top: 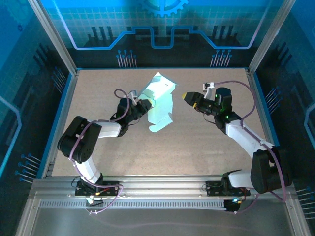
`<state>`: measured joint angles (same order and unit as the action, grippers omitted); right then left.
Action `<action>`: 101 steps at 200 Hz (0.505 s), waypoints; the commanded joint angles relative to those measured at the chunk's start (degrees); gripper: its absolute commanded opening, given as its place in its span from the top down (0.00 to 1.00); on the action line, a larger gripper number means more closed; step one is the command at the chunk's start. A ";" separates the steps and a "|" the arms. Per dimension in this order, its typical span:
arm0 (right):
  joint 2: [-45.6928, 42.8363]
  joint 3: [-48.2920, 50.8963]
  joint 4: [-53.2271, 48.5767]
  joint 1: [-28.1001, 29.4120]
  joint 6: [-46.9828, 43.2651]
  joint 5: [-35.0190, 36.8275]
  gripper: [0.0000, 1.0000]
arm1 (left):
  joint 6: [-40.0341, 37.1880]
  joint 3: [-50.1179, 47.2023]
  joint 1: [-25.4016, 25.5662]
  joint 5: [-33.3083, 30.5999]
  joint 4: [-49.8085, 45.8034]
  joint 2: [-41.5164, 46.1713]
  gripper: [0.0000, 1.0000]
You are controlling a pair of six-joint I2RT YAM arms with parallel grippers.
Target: Fold the paper box
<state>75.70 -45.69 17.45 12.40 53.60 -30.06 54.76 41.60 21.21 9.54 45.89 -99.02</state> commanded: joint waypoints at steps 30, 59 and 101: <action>0.30 -1.76 2.59 2.70 1.71 -0.18 0.45 | 3.70 -1.76 -0.14 3.15 6.21 2.14 1.00; 2.19 -3.91 3.68 3.94 2.24 -1.00 0.49 | 4.69 -1.28 -0.02 4.92 8.21 0.99 1.00; 3.73 -6.93 5.63 5.46 2.84 -1.31 0.49 | 2.80 -1.34 0.24 4.70 7.33 0.96 1.00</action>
<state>78.61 -49.47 19.46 16.82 55.55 -30.52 58.41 40.53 21.21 12.93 50.54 -98.15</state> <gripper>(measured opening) 0.509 0.085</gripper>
